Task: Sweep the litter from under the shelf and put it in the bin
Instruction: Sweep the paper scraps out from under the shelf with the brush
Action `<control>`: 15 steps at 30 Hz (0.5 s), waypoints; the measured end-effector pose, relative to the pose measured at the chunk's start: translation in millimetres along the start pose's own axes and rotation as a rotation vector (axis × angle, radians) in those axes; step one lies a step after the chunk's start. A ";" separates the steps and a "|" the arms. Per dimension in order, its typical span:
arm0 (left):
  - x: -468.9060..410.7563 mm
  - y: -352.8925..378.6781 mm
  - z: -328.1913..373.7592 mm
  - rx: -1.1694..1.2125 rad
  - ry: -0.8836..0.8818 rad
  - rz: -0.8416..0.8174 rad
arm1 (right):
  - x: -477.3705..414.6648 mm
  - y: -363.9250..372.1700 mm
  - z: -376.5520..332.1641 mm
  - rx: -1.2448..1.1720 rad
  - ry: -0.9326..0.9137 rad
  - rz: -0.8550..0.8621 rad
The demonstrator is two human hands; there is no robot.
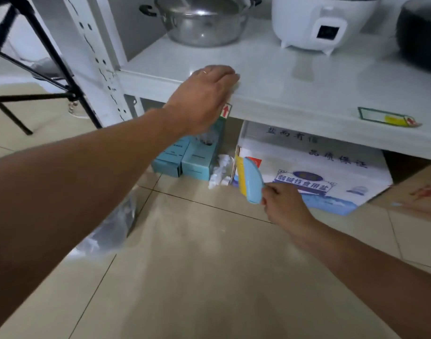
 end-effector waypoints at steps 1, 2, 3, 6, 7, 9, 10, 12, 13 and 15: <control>-1.0 3.9 -0.6 0.006 0.035 -0.002 | -5.2 7.3 -7.0 0.009 -0.012 0.010; -0.3 6.9 -1.1 0.021 0.063 -0.001 | -11.2 16.2 -14.2 0.047 -0.026 0.019; 0.9 10.6 -3.5 0.044 0.081 0.007 | -17.7 25.6 -22.4 0.106 -0.045 0.028; 5.2 18.1 -13.7 0.115 0.083 0.027 | -40.9 57.7 -43.6 0.210 -0.070 0.081; 5.5 18.7 -16.8 0.153 0.082 0.032 | -48.3 68.5 -50.6 0.198 -0.044 0.103; 4.1 18.2 -20.1 0.223 0.095 0.030 | -65.3 88.7 -63.0 0.161 0.028 0.159; 1.5 18.3 -21.9 0.247 0.102 0.031 | -75.9 98.1 -68.1 0.138 0.068 0.170; -5.4 20.5 -28.5 0.254 0.118 -0.001 | -97.0 113.1 -78.9 0.077 0.157 0.206; -8.8 23.2 -32.4 0.244 0.126 -0.021 | -106.4 118.3 -83.3 0.046 0.201 0.231; -12.9 26.5 -38.7 0.236 0.145 -0.068 | -123.6 128.4 -87.9 0.007 0.264 0.272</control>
Point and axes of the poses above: each hand's wrist, its own x-axis away from the middle knuckle, its own y-axis out of the palm, z = x × y, the point moved 2 cm from there along -x, towards the middle knuckle, and after that the axes turned 5 degrees about -y, right-handed, at the moved point
